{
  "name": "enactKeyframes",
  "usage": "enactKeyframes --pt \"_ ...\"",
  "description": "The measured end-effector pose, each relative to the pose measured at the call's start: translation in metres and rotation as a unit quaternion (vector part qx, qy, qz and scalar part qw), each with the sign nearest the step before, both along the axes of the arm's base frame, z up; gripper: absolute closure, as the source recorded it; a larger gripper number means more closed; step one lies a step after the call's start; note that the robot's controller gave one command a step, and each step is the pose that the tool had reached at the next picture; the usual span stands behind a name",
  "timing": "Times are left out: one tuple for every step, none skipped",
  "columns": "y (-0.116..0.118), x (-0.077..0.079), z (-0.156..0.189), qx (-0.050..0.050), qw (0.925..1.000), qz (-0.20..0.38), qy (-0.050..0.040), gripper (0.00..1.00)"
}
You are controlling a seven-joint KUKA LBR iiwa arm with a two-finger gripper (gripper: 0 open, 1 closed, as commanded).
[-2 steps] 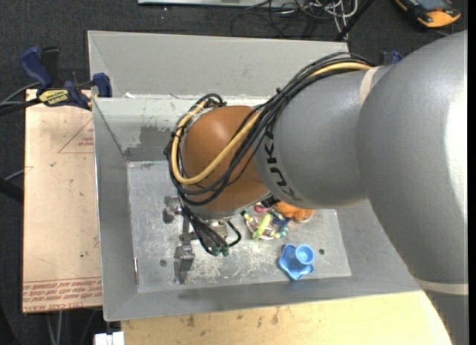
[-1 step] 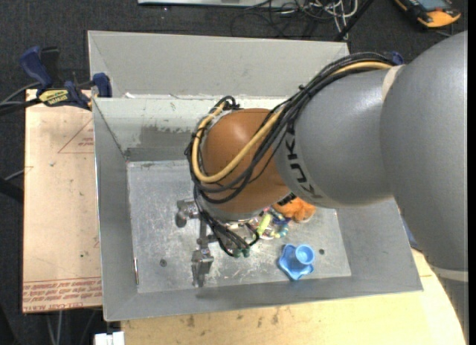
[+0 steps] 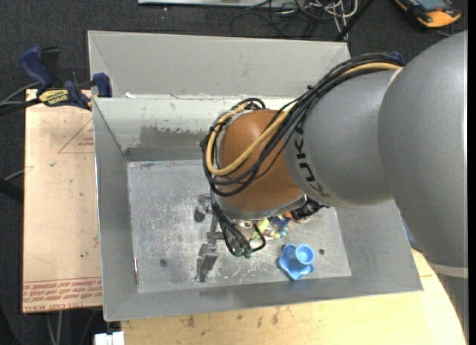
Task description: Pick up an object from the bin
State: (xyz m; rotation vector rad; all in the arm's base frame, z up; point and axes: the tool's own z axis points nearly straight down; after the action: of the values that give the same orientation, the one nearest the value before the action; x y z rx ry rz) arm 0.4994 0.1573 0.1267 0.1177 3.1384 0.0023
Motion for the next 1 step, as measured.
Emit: enactKeyframes --pt "-0.0297 0.0405 -0.0007 0.0 0.9999 -0.015 0.0012 0.0"
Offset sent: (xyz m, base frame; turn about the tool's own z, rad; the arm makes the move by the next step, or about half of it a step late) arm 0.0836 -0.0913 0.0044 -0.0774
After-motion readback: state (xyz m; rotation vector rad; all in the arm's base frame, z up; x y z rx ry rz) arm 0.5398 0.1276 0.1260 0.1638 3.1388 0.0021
